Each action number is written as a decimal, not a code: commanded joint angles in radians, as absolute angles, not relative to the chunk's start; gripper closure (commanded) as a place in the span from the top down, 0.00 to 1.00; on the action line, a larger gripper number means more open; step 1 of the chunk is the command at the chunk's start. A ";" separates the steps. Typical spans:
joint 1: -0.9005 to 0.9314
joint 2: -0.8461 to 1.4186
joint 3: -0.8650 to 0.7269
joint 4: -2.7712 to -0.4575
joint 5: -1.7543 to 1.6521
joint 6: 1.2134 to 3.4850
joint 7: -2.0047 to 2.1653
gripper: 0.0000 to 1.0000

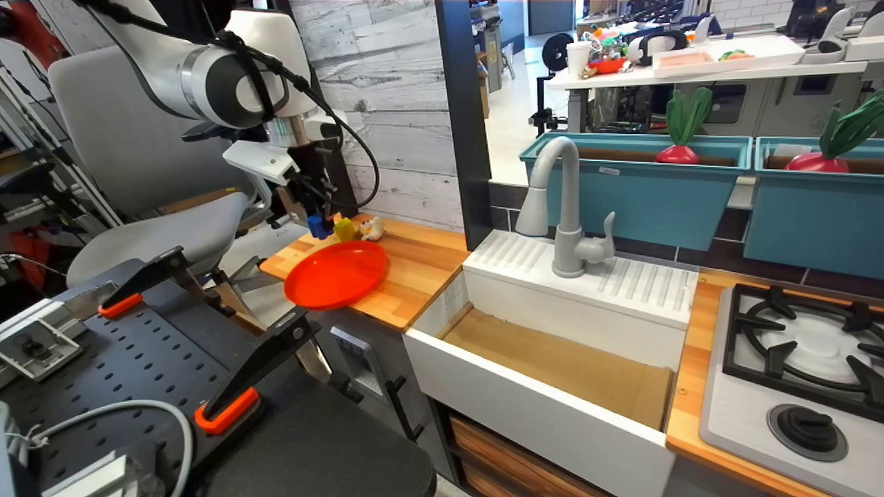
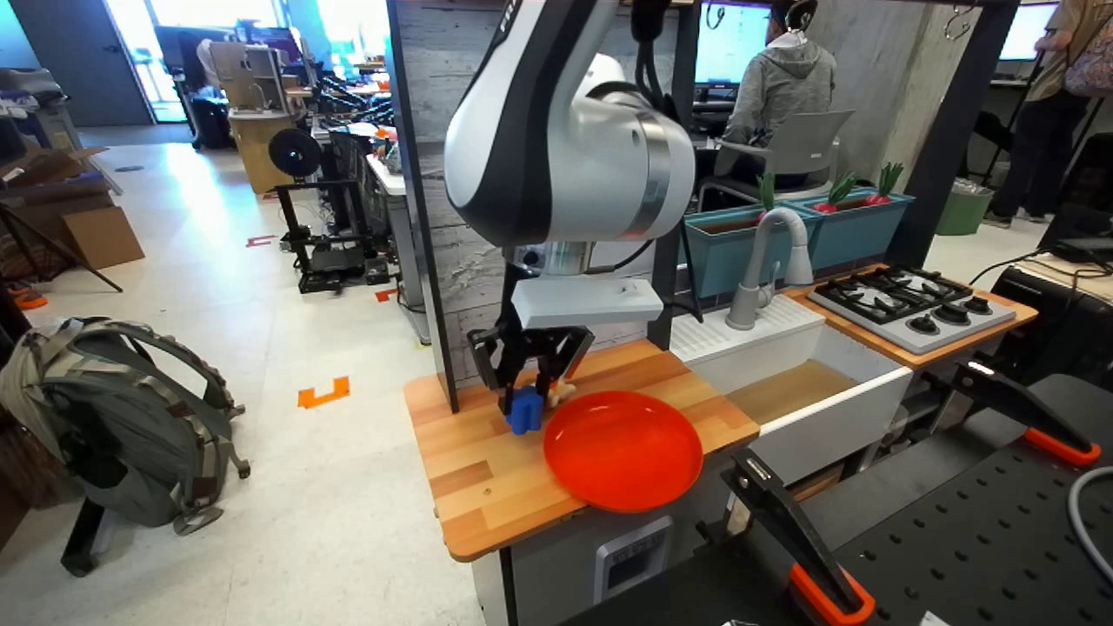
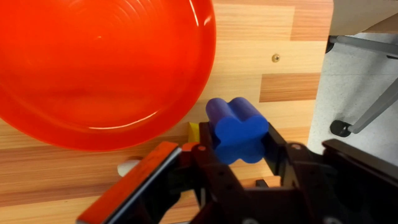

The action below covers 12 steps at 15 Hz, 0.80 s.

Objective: Move the blue object to the left

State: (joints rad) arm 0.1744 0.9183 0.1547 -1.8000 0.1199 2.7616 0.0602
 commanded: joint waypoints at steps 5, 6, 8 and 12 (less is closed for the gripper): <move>0.214 1.000 0.105 -1.686 0.084 2.720 0.093 0.59; 0.218 1.005 0.100 -1.679 0.083 2.716 0.096 0.68; 0.219 1.012 0.097 -1.668 0.084 2.712 0.098 0.81; 0.217 1.010 0.097 -1.666 0.085 2.710 0.098 1.00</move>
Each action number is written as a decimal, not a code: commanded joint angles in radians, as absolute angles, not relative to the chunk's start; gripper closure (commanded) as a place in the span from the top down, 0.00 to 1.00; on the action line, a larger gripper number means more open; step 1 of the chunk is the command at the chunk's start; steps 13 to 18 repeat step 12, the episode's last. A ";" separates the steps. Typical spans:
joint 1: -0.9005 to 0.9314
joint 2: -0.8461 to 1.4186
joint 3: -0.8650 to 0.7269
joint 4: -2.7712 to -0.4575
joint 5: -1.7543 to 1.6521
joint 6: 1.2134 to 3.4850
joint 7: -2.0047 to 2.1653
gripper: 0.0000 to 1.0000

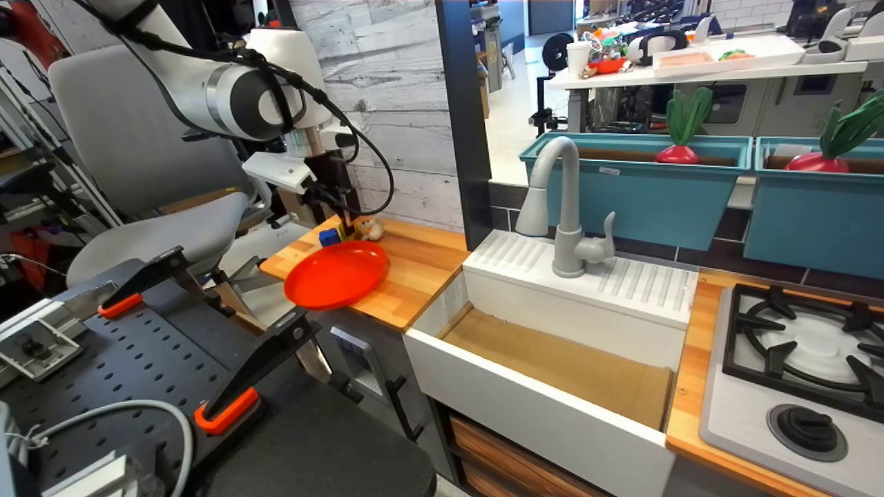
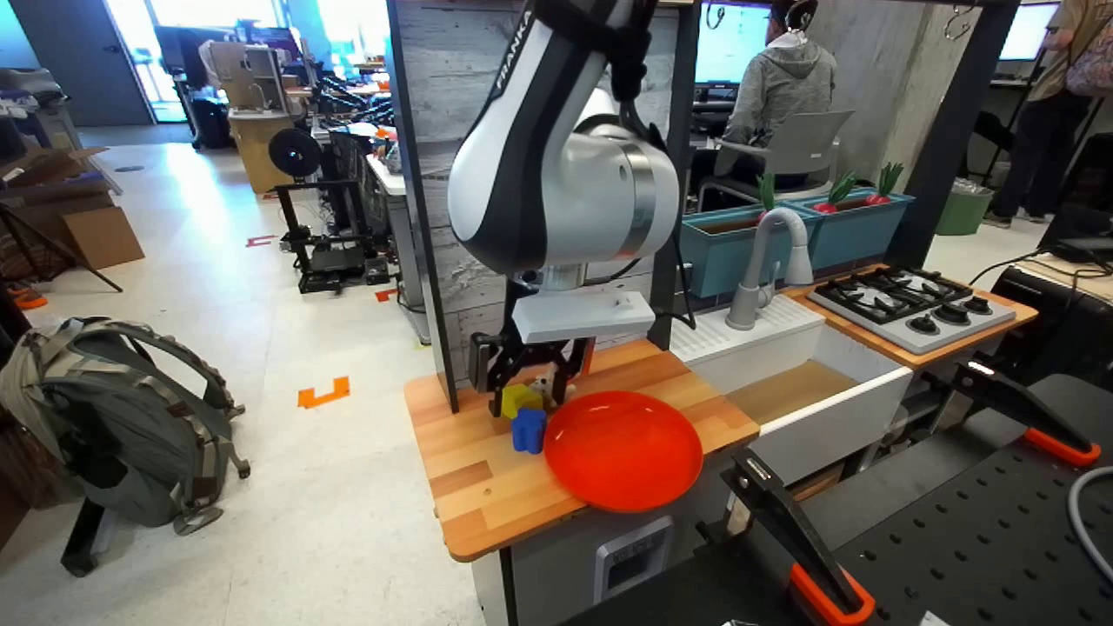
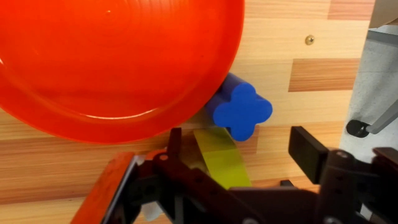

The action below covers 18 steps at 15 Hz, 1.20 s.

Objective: Move the blue object to the left

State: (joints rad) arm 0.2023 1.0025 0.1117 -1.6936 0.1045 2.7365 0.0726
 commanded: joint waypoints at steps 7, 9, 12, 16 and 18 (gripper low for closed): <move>0.196 0.857 0.134 -1.842 0.101 2.741 0.084 1.00; 0.203 0.784 0.120 -1.923 0.087 2.735 0.084 1.00; 0.199 0.834 0.129 -1.864 0.096 2.736 0.084 1.00; 0.199 0.834 0.129 -1.864 0.096 2.736 0.084 1.00; 0.199 0.834 0.129 -1.864 0.096 2.736 0.084 1.00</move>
